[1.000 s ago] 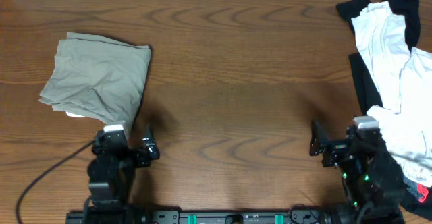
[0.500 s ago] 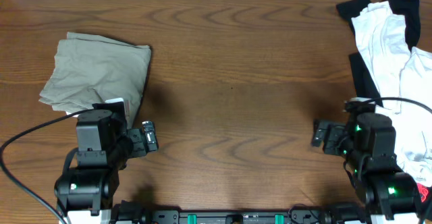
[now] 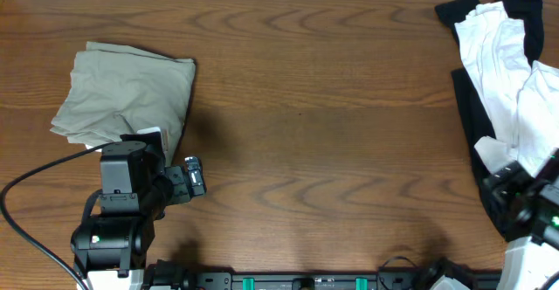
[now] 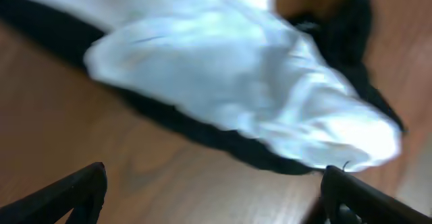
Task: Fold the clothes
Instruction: 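Reach the right gripper into the clothes pile and grasp the white T-shirt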
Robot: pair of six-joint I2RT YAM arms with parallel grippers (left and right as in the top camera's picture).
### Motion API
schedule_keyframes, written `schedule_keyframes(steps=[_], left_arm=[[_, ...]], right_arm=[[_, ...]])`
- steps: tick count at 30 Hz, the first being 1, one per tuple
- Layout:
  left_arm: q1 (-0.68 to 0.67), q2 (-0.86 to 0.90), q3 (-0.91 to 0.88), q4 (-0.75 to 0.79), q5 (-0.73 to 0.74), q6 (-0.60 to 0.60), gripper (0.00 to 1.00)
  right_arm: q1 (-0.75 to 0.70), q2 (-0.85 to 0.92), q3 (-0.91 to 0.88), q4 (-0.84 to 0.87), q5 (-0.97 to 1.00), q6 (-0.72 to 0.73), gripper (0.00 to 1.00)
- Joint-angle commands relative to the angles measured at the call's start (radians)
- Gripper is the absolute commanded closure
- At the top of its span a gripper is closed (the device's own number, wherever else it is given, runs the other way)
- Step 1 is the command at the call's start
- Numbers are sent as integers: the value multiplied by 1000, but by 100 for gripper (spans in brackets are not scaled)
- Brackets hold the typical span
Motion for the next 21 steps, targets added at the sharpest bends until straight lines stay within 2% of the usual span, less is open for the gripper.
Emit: schedule_keyframes(steps=[1, 9, 21], left_arm=[[3, -2, 19, -2, 7, -13, 2], [3, -2, 19, -2, 7, -13, 2], [3, -2, 19, -1, 6, -13, 2]], right_arm=[[-106, 15, 24, 8, -27, 10, 1], [-209, 48, 58, -10, -21, -23, 3], [-217, 204, 58, 37, 26, -5, 7]])
